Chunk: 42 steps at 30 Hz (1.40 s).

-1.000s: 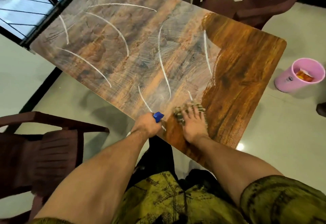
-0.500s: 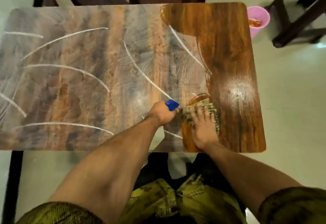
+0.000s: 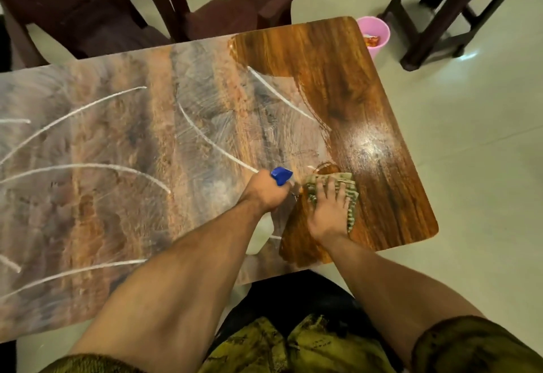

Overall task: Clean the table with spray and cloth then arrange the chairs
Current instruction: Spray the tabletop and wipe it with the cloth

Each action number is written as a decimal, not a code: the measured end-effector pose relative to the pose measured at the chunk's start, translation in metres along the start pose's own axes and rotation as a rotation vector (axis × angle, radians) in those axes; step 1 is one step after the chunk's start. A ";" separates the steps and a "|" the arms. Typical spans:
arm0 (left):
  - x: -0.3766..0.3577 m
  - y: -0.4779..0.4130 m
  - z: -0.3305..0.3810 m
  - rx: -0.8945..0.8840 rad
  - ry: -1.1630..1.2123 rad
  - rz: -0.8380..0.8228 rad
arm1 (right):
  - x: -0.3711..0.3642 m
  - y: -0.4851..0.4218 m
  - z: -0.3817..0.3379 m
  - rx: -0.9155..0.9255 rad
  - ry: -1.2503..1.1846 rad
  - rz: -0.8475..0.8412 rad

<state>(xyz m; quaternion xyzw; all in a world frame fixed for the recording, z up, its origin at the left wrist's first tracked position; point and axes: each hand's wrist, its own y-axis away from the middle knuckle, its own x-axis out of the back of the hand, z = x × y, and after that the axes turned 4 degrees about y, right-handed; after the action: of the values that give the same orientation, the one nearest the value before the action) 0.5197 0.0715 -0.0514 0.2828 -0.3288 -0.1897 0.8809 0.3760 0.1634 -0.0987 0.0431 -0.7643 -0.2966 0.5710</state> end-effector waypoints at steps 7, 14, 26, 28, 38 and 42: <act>0.024 -0.043 0.034 0.013 -0.072 -0.008 | 0.041 -0.065 0.036 0.271 0.230 -0.002; 0.046 -0.084 0.055 0.052 -0.011 0.076 | 0.044 -0.105 -0.023 0.567 0.255 -0.019; 0.072 -0.129 0.082 0.061 -0.004 0.112 | 0.080 -0.168 -0.061 0.717 0.303 -0.061; 0.076 -0.136 0.085 0.065 0.001 0.121 | 0.086 -0.176 -0.052 0.898 0.325 -0.095; 0.103 -0.166 0.092 0.066 0.154 0.218 | 0.105 -0.247 -0.080 -0.072 -0.026 0.178; 0.119 -0.185 0.094 0.101 0.117 0.235 | 0.097 -0.236 -0.096 0.739 0.257 0.040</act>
<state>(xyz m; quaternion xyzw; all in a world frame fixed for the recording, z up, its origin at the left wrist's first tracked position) 0.5124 -0.1672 -0.0519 0.2970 -0.3171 -0.0517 0.8992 0.3645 -0.1081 -0.1187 0.2676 -0.7427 0.0176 0.6136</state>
